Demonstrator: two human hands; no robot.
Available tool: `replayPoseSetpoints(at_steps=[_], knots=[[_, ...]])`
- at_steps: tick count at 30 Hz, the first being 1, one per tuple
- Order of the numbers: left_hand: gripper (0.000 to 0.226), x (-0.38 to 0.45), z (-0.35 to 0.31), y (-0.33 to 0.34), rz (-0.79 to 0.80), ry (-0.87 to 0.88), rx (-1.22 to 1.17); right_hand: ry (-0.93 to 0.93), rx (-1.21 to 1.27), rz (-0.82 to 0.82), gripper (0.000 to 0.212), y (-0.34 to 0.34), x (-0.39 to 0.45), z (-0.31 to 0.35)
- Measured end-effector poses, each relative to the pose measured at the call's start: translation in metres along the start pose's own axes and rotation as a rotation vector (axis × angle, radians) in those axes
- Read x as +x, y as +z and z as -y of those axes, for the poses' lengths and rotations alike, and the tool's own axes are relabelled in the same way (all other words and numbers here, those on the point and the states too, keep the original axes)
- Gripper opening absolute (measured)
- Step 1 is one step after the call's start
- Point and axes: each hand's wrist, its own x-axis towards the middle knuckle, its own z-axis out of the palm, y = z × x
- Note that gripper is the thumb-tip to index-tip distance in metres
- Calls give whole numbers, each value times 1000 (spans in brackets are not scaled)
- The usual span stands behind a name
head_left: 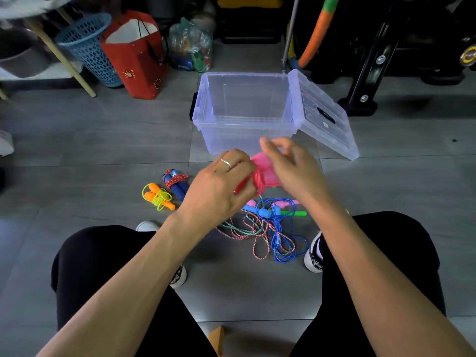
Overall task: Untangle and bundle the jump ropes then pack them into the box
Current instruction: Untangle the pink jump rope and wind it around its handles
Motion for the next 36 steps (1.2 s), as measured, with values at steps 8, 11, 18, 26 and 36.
replayPoseSetpoints(at_steps=[8, 11, 18, 26, 36], knots=[[10, -1, -8, 10, -109, -281, -124, -110, -24, -225, 43, 25, -2, -7], [6, 2, -11, 8, -102, -388, -183, -117, 72, -290, 44, 26, -1, -7], [21, 2, -9, 2, -98, -437, -51, -118, 119, -275, 42, 25, 3, -12], [20, 3, -5, -2, -169, -427, 132, -85, 123, -291, 43, 17, 7, -7], [5, -6, -2, 4, -83, -445, -123, -16, 99, -207, 45, 11, 3, -16]])
